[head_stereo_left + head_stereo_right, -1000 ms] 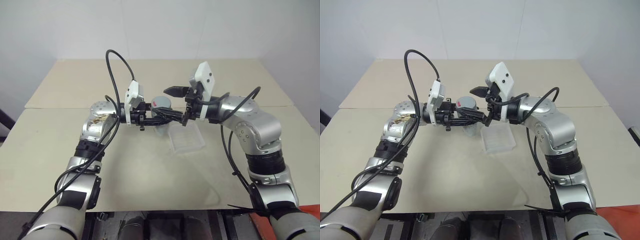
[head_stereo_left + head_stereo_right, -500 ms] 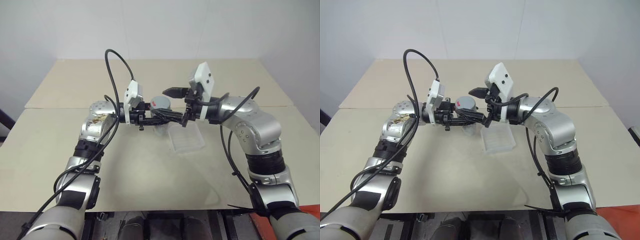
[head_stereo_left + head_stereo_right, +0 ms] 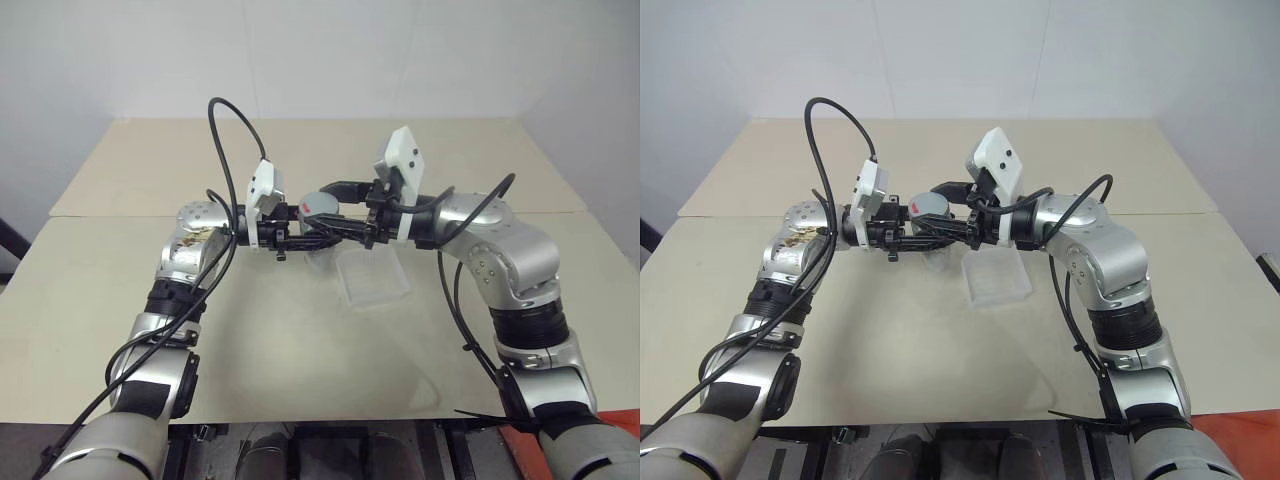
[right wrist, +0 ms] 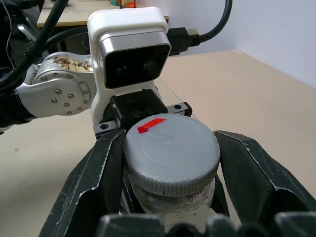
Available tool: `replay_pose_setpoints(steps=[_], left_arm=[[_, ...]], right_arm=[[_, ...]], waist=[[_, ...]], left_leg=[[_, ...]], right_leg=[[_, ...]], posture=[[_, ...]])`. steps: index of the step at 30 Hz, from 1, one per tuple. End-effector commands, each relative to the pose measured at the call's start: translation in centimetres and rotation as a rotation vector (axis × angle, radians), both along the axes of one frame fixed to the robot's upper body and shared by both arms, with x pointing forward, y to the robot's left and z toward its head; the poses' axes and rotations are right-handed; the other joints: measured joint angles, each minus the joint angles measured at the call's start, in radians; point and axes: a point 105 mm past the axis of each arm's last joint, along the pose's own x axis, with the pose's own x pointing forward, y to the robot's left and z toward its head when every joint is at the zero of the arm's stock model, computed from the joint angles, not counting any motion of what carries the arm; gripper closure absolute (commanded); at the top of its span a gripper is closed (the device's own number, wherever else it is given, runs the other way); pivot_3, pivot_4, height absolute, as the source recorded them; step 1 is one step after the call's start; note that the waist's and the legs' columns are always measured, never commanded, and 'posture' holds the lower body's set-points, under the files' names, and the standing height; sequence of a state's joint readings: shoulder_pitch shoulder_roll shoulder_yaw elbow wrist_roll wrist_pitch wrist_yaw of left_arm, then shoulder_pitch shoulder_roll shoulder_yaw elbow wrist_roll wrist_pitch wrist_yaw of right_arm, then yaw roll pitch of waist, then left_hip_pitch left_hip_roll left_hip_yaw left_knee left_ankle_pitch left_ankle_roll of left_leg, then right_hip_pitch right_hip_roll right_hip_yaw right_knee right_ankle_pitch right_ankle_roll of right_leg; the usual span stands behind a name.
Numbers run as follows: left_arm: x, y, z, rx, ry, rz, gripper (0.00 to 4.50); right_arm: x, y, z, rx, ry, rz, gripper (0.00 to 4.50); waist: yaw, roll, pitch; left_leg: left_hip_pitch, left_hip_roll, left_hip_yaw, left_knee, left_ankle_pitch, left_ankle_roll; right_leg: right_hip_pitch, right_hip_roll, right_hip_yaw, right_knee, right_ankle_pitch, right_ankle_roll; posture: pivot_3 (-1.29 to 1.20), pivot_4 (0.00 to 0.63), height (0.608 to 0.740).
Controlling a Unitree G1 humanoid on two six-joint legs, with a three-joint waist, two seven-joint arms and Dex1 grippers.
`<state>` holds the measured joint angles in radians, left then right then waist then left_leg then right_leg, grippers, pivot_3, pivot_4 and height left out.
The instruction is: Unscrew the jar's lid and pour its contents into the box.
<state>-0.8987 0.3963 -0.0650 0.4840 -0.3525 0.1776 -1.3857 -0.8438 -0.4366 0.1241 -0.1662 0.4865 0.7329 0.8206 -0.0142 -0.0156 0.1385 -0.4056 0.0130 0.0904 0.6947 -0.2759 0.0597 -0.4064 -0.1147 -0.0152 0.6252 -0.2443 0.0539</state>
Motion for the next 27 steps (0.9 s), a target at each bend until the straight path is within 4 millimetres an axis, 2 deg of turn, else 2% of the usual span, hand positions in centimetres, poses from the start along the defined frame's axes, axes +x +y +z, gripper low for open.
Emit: replay_pose_setpoints(steps=[1, 7, 17, 20, 24, 27], left_arm=[[-0.3, 0.0, 1.2, 0.002, -0.058, -0.013, 2.43], [-0.6, 0.1, -0.4, 0.053, -0.035, -0.028, 2.43], [-0.9, 0.0, -1.2, 0.047, -0.006, -0.039, 2.43], [-0.6, 0.2, -0.5, 0.032, -0.027, -0.017, 2.43], [0.0, 0.9, 0.8, 0.001, -0.059, 0.029, 2.43], [0.2, 1.4, 1.4, -0.012, -0.073, 0.047, 2.43]], right_arm=[[-0.5, 0.1, 1.7, 0.027, -0.031, 0.024, 1.74], [-0.1, -0.8, 3.5, 0.064, -0.040, 0.001, 1.74], [0.3, -2.3, 4.5, 0.073, -0.075, -0.061, 1.74], [1.3, -4.4, 3.4, 0.066, -0.072, -0.172, 1.74], [2.3, -8.9, -0.1, 0.017, -0.032, -0.363, 1.74], [2.5, -11.7, -1.7, -0.002, -0.035, -0.486, 1.74]], waist=[[0.000, 0.000, 0.000], [0.000, 0.000, 0.000], [0.000, 0.000, 0.000], [0.005, 0.000, 0.000], [0.013, 0.000, 0.000], [0.011, 0.000, 0.000]], left_leg=[[0.000, 0.000, 0.000, 0.000, 0.000, 0.000], [0.000, 0.000, 0.000, 0.000, 0.000, 0.000], [0.000, 0.000, 0.000, 0.000, 0.000, 0.000], [0.000, 0.000, 0.000, 0.000, 0.000, 0.000], [-0.001, 0.000, -0.001, 0.000, 0.000, 0.000], [-0.001, 0.000, 0.000, 0.000, 0.000, 0.000]], right_leg=[[0.000, 0.000, 0.000, 0.000, 0.000, 0.000], [0.000, 0.000, 0.000, 0.000, 0.000, 0.000], [0.000, 0.000, 0.000, 0.000, 0.000, 0.000], [0.000, 0.000, 0.000, 0.000, 0.000, 0.000], [0.000, 0.000, -0.001, -0.001, 0.000, 0.000], [0.000, 0.000, 0.000, -0.001, 0.000, 0.000]], posture=[[0.00, 0.150, 0.740], [0.00, 0.150, 0.740], [0.00, 0.150, 0.740], [0.00, 0.150, 0.740], [0.00, 0.150, 0.740], [0.00, 0.150, 0.740]])
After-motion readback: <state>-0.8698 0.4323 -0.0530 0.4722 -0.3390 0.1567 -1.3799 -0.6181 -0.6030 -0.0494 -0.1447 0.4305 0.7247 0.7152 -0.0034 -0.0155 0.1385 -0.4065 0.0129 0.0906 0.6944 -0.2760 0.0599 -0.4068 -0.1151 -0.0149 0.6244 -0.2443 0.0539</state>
